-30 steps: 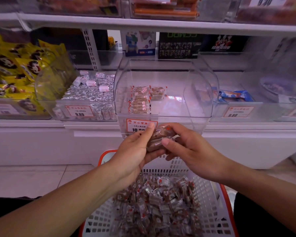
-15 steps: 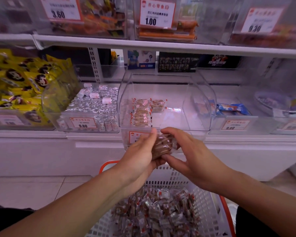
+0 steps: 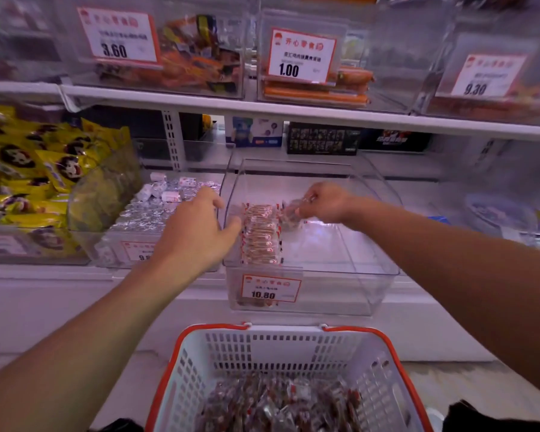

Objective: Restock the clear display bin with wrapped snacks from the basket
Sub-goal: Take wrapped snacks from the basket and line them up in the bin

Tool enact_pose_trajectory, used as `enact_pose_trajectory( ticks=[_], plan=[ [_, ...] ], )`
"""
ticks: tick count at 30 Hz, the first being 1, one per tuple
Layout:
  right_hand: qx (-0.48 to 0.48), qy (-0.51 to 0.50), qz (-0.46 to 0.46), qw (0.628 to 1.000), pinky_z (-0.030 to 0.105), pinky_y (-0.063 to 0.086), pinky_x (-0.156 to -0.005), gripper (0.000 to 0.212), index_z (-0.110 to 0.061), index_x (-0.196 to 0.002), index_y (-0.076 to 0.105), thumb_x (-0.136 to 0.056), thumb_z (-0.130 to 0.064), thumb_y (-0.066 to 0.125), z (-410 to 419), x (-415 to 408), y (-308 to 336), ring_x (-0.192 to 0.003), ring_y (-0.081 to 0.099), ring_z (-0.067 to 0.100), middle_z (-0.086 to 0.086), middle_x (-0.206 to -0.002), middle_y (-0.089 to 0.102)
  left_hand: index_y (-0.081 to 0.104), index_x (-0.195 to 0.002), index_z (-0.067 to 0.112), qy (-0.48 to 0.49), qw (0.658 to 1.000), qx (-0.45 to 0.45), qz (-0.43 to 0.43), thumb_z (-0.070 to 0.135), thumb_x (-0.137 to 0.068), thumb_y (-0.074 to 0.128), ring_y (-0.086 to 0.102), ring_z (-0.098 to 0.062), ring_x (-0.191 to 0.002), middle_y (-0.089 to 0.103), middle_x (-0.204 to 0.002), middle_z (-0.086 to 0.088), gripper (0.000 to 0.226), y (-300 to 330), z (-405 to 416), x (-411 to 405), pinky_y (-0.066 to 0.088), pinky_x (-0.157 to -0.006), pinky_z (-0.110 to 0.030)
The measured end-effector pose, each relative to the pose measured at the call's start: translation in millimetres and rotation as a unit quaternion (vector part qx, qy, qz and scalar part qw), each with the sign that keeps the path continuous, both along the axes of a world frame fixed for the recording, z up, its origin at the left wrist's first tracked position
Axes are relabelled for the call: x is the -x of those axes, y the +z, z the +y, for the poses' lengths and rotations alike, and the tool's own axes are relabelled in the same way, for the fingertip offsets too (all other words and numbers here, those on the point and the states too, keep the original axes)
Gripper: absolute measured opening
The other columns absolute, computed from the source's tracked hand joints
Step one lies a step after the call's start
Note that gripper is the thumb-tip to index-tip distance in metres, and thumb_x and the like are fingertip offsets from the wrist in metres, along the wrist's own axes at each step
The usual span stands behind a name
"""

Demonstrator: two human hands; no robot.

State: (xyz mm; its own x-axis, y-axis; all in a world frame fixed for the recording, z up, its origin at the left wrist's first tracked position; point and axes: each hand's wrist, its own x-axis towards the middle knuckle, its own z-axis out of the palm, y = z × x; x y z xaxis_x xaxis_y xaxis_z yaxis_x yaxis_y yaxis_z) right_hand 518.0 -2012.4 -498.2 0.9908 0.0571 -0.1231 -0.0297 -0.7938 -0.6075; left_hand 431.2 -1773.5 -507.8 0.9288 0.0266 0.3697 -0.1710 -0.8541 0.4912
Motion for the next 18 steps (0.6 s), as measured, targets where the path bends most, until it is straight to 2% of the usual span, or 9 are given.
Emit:
enact_pose_trajectory(
  ticks=[2, 4, 7, 10, 12, 15, 18],
  plan=[
    [0.04, -0.012, 0.063, 0.997, 0.03, 0.045, -0.062, 0.039, -0.001, -0.104, 0.064, -0.079, -0.025, 0.081, 10, -17, -19, -0.081, 0.055, 0.025, 0.011, -0.09, 0.06, 0.053, -0.104, 0.017, -0.025, 0.999, -0.046, 0.013, 0.029, -0.094, 0.057, 0.051, -0.014, -0.059, 0.055, -0.066, 0.001, 0.017, -9, -2, -4, 0.031, -0.049, -0.029],
    [0.036, -0.017, 0.087, 0.995, 0.032, 0.044, -0.066, 0.041, 0.003, -0.109, 0.062, -0.08, -0.019, 0.08, 14, -25, -35, -0.082, 0.053, 0.026, 0.014, -0.093, 0.059, 0.051, -0.106, 0.016, -0.04, 0.998, -0.049, 0.007, 0.025, -0.096, 0.052, 0.047, -0.013, -0.061, 0.05, -0.07, 0.003, 0.013, -13, -4, -4, 0.034, -0.052, -0.031],
    [0.04, -0.028, 0.077, 0.996, 0.033, 0.047, -0.071, 0.034, 0.002, -0.107, 0.062, -0.081, -0.014, 0.079, 16, -28, -48, -0.089, 0.061, 0.028, 0.013, -0.096, 0.06, 0.051, -0.108, 0.015, -0.055, 0.998, -0.032, 0.001, 0.022, -0.097, 0.05, 0.048, -0.012, -0.062, 0.052, -0.072, 0.001, 0.013, -13, -4, -6, 0.038, -0.056, -0.032],
    [0.109, -0.059, 0.035, 0.992, 0.032, 0.047, -0.074, 0.058, -0.002, -0.122, 0.047, -0.078, -0.018, 0.081, 18, -27, -49, -0.106, 0.06, 0.031, 0.014, -0.11, 0.057, 0.049, -0.11, 0.015, -0.054, 0.998, -0.042, 0.003, 0.022, -0.098, 0.05, 0.046, -0.009, -0.063, 0.05, -0.074, 0.002, 0.015, -14, -4, -5, 0.034, -0.054, -0.032],
    [0.137, -0.06, 0.034, 0.988, 0.03, 0.044, -0.07, 0.049, -0.005, -0.115, 0.045, -0.081, -0.016, 0.078, 20, -26, -49, -0.099, 0.059, 0.028, 0.012, -0.106, 0.054, 0.047, -0.111, 0.016, -0.052, 0.998, -0.041, 0.005, 0.023, -0.098, 0.05, 0.047, -0.009, -0.063, 0.05, -0.075, 0.002, 0.015, -14, -5, -4, 0.032, -0.051, -0.03],
    [0.072, -0.073, 0.066, 0.993, 0.029, 0.041, -0.059, 0.014, -0.007, -0.088, 0.053, -0.086, -0.002, 0.065, 25, -30, -54, -0.077, 0.054, 0.023, 0.011, -0.088, 0.056, 0.046, -0.111, 0.017, -0.056, 0.998, -0.033, 0.011, 0.024, -0.098, 0.049, 0.048, -0.011, -0.065, 0.051, -0.076, 0.002, 0.015, -16, -7, -5, 0.033, -0.051, -0.031],
    [0.04, -0.071, 0.082, 0.993, 0.029, 0.036, -0.056, 0.021, -0.009, -0.074, 0.049, -0.085, 0.005, 0.059, 29, -32, -53, -0.065, 0.044, 0.019, 0.008, -0.075, 0.049, 0.044, -0.109, 0.018, -0.06, 0.998, -0.018, 0.019, 0.024, -0.099, 0.048, 0.052, -0.013, -0.066, 0.054, -0.077, 0.001, 0.013, -19, -7, -6, 0.034, -0.051, -0.031]
  ],
)
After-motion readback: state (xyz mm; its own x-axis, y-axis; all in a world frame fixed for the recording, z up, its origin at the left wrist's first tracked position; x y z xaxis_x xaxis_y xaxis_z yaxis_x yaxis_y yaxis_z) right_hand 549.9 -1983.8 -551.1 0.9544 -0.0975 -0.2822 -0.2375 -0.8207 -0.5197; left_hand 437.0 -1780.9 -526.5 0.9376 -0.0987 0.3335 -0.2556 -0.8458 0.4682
